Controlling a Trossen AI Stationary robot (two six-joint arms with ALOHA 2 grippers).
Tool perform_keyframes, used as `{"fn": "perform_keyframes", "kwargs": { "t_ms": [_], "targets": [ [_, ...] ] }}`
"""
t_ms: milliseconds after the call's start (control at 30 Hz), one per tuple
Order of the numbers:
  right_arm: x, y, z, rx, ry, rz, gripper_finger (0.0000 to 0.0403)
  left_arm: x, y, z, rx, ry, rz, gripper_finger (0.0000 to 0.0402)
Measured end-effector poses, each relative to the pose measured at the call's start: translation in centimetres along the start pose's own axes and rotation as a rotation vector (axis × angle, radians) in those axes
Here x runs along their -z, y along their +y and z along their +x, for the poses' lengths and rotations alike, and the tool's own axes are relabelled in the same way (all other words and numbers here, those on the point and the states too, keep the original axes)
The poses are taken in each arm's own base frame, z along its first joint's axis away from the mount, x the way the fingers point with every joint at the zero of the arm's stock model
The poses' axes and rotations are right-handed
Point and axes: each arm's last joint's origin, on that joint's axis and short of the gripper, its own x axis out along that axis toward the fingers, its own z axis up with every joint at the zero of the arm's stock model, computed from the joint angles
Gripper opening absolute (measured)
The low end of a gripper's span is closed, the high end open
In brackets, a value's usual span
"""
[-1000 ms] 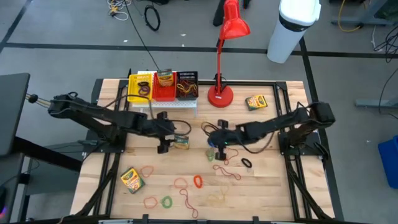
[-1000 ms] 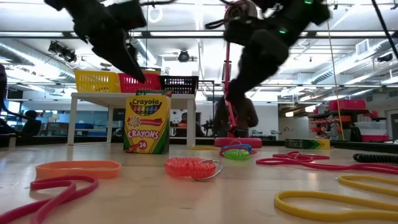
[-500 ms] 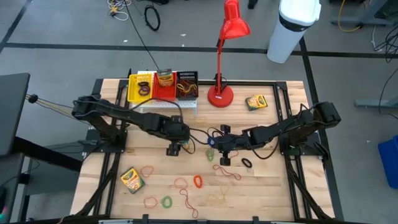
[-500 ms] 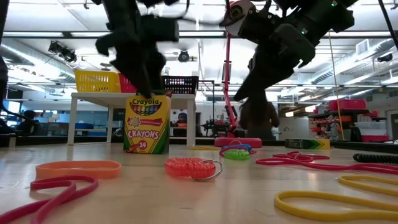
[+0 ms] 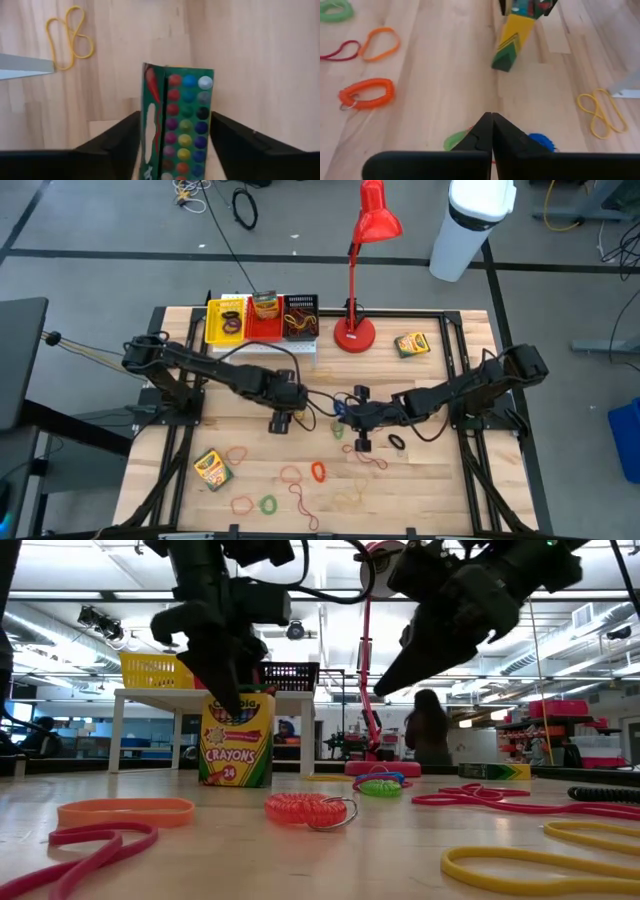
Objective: Pick & Place Office Desk Supplies
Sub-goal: Put the crayon box into the red bin on the shelf
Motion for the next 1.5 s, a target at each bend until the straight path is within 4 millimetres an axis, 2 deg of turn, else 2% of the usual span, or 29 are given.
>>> {"fn": "perform_keyframes", "kwargs": {
  "t_ms": [200, 333, 433, 600, 767, 900, 1033, 1167, 1300, 1500],
  "targets": [
    [1.0, 0.9, -0.1, -0.004, -0.018, 0.001, 0.0020, 0.0, 0.0, -0.1, 0.001, -0.002, 0.013, 0.0150],
    [1.2, 1.0, -0.1, -0.004, -0.017, -0.002, 0.0020, 0.1, 0.4, -1.7, 0.007, 0.015, 0.041, 0.0126],
    [1.2, 1.0, -0.1, -0.003, -0.015, -0.003, 0.0021, -0.5, 1.2, -4.7, 0.002, -0.002, 0.033, 0.0122],
    [1.2, 1.0, -0.1, -0.003, -0.016, -0.007, 0.0021, -1.4, 3.3, -11.4, -0.071, -0.041, 0.042, 0.0121],
    [1.2, 1.0, -0.1, -0.004, -0.016, -0.006, 0.0021, -1.3, 6.7, -17.5, -0.120, -0.037, 0.004, 0.0120],
    [1.2, 1.0, -0.1, -0.015, -0.021, -0.005, 0.0021, -0.5, 9.9, -20.5, -0.205, -0.014, -0.034, 0.0120],
    [1.1, 1.0, -0.1, -0.016, -0.025, -0.007, 0.0021, 0.6, 13.2, -21.1, -0.249, 0.020, -0.077, 0.0120],
    [1.1, 1.0, -0.1, -0.016, -0.030, -0.014, 0.0021, 1.8, 16.7, -20.4, -0.280, 0.074, -0.099, 0.0120],
    [1.1, 1.0, -0.1, -0.021, -0.029, -0.015, 0.0021, 2.9, 19.9, -19.9, -0.274, 0.056, -0.138, 0.0119],
    [1.0, 1.0, -0.1, -0.021, -0.033, -0.032, 0.0021, 3.8, 22.6, -18.6, -0.225, 0.055, -0.165, 0.0119]
  ]
}}
